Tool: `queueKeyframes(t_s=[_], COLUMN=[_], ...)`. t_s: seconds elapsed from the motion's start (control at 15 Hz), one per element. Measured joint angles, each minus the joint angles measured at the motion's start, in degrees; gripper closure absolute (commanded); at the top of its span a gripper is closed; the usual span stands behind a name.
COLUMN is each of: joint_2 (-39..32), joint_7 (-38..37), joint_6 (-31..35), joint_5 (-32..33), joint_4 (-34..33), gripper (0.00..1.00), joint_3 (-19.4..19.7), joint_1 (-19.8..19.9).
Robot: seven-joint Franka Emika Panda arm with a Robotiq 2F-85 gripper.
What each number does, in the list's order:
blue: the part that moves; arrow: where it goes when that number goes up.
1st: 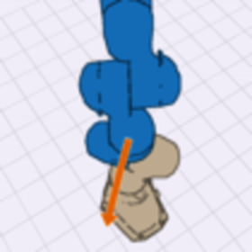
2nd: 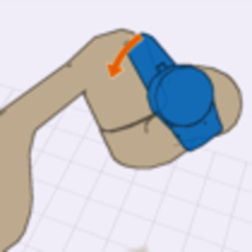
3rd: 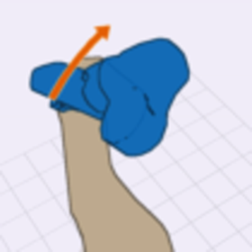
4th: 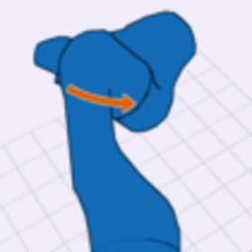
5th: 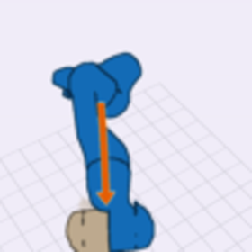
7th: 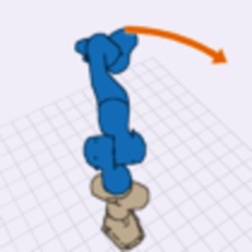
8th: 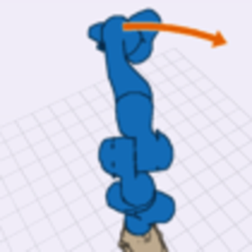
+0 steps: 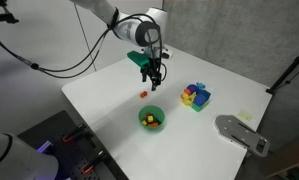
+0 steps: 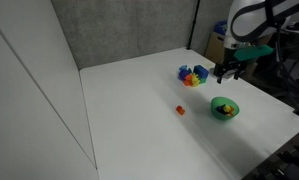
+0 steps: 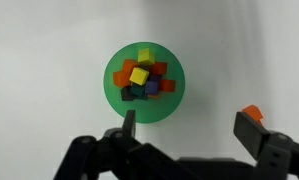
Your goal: Put the yellow object inside the bowl
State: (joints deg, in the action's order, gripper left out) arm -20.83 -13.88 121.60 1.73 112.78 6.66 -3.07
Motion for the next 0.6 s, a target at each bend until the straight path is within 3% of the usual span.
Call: queueKeyframes(t_s=[0.6], joint_2=[13.17], joint_7=[2.99], joint_6=[-4.04], joint_5=[0.00], joint_4=[4.52], gripper=[0.00], joint_3=[-2.42], joint_1=[0.34])
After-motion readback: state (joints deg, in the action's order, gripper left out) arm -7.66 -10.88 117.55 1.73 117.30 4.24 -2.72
